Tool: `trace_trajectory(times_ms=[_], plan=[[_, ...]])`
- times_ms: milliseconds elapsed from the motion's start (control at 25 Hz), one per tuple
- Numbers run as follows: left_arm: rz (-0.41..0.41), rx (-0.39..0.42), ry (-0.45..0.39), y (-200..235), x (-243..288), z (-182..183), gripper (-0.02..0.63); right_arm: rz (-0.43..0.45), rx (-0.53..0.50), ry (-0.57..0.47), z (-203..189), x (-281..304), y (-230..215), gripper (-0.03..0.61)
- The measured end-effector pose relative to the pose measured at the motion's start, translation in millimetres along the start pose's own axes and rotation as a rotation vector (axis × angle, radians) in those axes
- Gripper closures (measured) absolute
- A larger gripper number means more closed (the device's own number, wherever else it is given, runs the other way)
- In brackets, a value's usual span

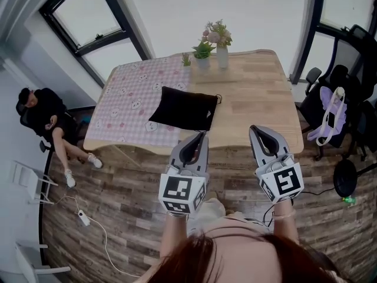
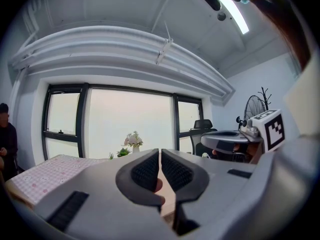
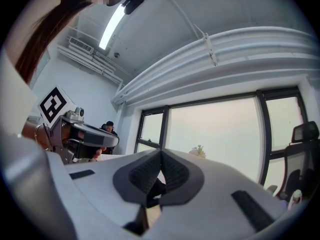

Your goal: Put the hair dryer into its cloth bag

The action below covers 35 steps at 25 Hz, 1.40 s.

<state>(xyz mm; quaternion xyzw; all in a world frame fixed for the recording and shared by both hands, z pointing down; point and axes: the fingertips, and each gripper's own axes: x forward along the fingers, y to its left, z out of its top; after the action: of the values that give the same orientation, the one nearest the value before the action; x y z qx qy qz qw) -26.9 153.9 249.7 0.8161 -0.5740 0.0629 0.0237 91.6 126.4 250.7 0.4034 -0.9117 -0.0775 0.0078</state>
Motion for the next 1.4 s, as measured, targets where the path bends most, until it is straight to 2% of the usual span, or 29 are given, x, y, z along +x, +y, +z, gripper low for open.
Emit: trace_trajectory(times_ms=[320,840,1160,1400], plan=[[-0.012,0.011,0.012,1.9,5.3,-1.4,0.594,-0.009,-0.002,0.002,-1.6,4.2,-3.6,0.578],[-0.021,0.019,0.023,42.2,24.2,0.0,0.594,-0.012,0.008,0.05,-13.0,43.4,-10.0,0.578],[-0.007,0.006,0.018,65.7,28.2,-1.2,0.594,0.031,0.008,0.052,-12.3,65.5,4.8,0.578],[-0.021,0.006,0.022,74.6,37.1,-4.9,0.594,0.031,-0.004,0.055,-12.9,81.8,7.0,0.578]])
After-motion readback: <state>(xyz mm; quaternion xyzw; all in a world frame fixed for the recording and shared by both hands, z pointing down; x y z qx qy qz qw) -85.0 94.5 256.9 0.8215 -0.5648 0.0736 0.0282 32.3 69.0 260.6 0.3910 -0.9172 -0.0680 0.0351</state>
